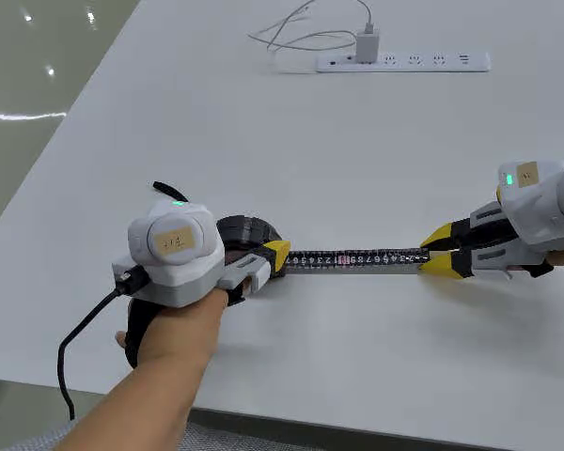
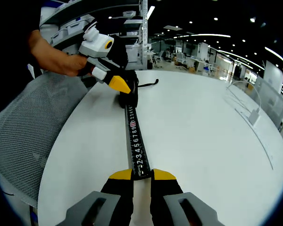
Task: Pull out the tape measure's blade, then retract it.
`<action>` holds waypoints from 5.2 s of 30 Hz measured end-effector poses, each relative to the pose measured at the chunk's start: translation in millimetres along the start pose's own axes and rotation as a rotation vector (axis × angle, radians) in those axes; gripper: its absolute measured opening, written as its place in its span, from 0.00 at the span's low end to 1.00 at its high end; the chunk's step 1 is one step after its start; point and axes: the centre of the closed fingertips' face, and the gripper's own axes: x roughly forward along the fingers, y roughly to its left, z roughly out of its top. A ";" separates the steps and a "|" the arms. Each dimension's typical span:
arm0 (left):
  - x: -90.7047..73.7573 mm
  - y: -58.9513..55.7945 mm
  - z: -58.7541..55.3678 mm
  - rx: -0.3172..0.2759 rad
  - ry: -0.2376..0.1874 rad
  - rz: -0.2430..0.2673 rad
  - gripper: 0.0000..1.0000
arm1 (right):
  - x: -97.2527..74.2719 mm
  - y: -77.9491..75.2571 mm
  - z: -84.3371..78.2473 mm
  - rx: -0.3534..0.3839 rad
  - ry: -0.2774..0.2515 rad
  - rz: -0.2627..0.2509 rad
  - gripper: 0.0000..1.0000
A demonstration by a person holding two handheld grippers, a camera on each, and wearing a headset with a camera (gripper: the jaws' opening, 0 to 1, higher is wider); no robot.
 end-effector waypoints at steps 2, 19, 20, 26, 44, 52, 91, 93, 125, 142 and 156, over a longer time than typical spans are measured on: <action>-0.1 -0.1 -0.2 0.000 0.000 -0.001 0.53 | 3.3 0.5 2.5 -0.002 -0.001 0.004 0.09; 0.4 -0.3 -0.2 0.000 -0.004 -0.001 0.53 | 19.1 1.5 16.3 -0.013 -0.014 0.022 0.09; 0.3 -0.3 -0.2 0.001 -0.004 -0.001 0.53 | 19.9 1.8 16.9 -0.012 -0.014 0.022 0.09; 0.2 -0.5 -0.2 0.000 -0.002 -0.002 0.53 | 26.7 2.9 22.1 -0.018 -0.020 0.028 0.09; -1.1 -0.9 0.7 0.000 -0.006 -0.003 0.53 | 41.9 8.8 39.3 -0.040 -0.036 0.052 0.09; -1.0 -1.1 0.7 -0.001 -0.007 -0.004 0.53 | 45.2 11.0 43.1 -0.043 -0.040 0.058 0.09; -0.4 -1.2 0.4 -0.003 -0.006 -0.005 0.53 | 83.3 17.0 74.9 -0.071 -0.065 0.087 0.08; -0.5 -1.1 0.4 -0.004 -0.007 -0.005 0.53 | 85.3 17.3 76.8 -0.070 -0.068 0.089 0.08; -0.2 -1.1 0.4 -0.017 -0.014 -0.005 0.53 | 106.0 18.5 93.3 -0.089 -0.073 0.106 0.08; -0.2 -0.4 1.4 -0.024 -0.018 -0.006 0.53 | 111.6 20.8 98.7 -0.087 -0.074 0.111 0.08; -0.5 0.1 1.8 -0.026 -0.019 -0.005 0.53 | 113.3 20.9 99.6 -0.083 -0.073 0.112 0.09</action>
